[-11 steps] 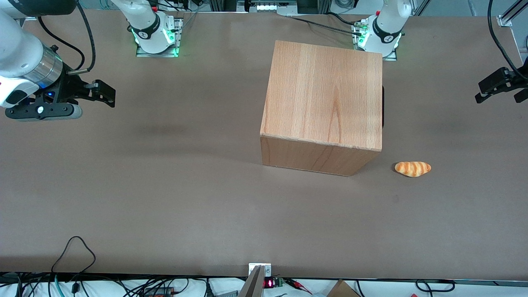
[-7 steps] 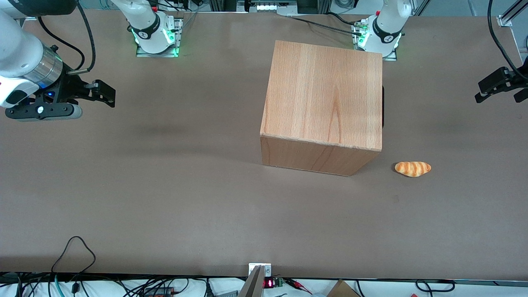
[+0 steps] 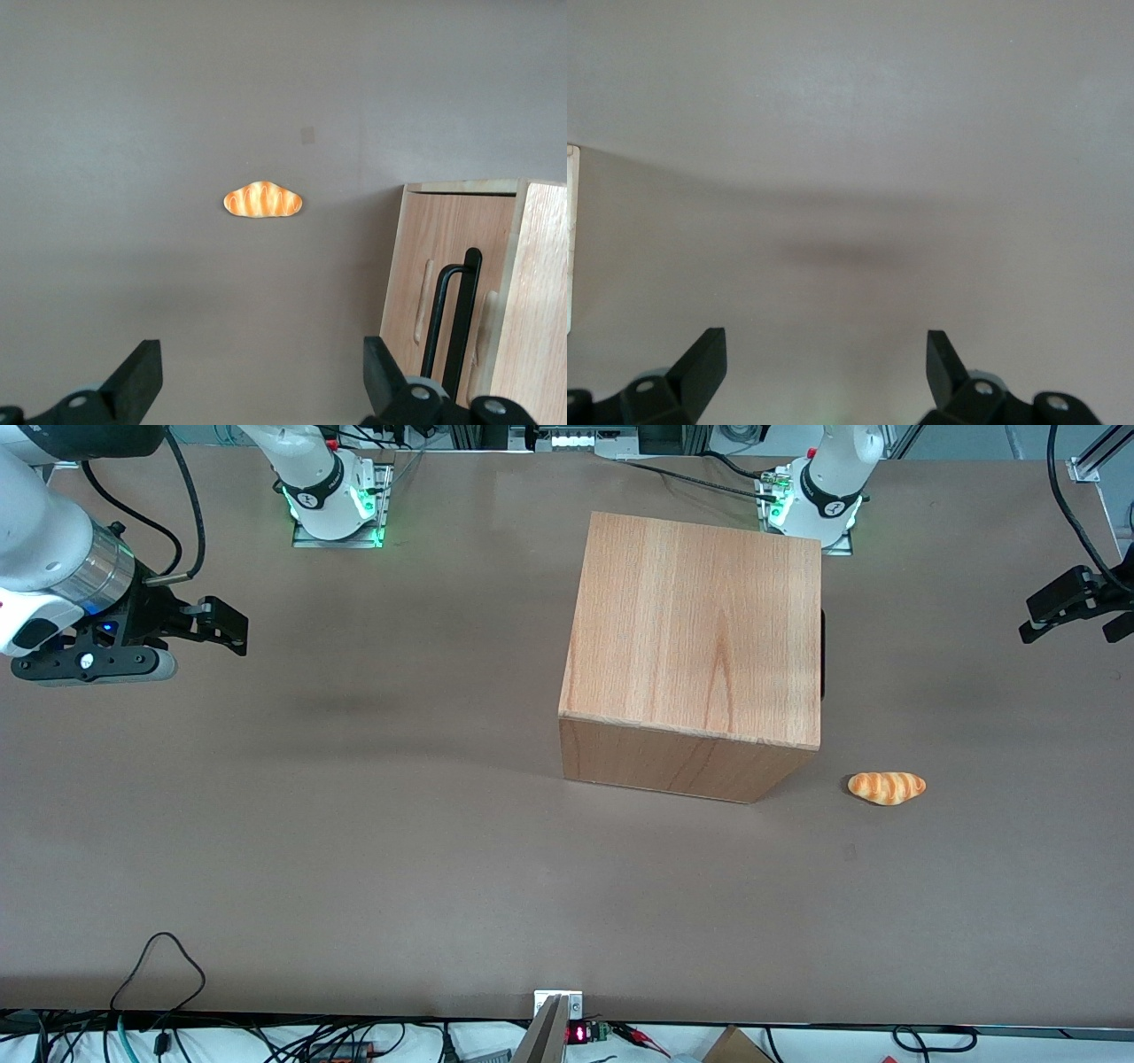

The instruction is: Open top drawer with left arm

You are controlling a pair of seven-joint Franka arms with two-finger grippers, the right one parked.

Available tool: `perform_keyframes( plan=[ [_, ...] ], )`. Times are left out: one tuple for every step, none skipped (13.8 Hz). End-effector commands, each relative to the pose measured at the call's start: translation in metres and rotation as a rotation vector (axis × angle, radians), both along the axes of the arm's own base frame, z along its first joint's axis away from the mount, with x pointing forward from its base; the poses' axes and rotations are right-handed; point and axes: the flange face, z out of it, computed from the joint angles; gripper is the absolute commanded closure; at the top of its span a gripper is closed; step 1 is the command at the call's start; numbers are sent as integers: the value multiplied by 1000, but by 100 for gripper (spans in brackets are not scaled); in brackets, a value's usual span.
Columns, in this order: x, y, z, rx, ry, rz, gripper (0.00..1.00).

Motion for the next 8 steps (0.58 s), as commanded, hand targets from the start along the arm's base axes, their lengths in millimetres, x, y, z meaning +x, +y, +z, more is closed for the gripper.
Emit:
perform_keyframes(
  plan=[
    [-5,-2,-2,7,24,-18,0],
    [-5,-7,-10,-5,39,-26,0],
    [-5,-11,-20,-37,56,-28,0],
    [-5,-15,-29,-66,73,-30,0],
    [-5,-18,-38,-85,87,-30,0],
    [-6,-27,-50,-108,107,-39,0],
    [-6,-32,-60,-122,124,-39,0],
    [-6,-39,-70,-142,133,-43,0]
  ],
)
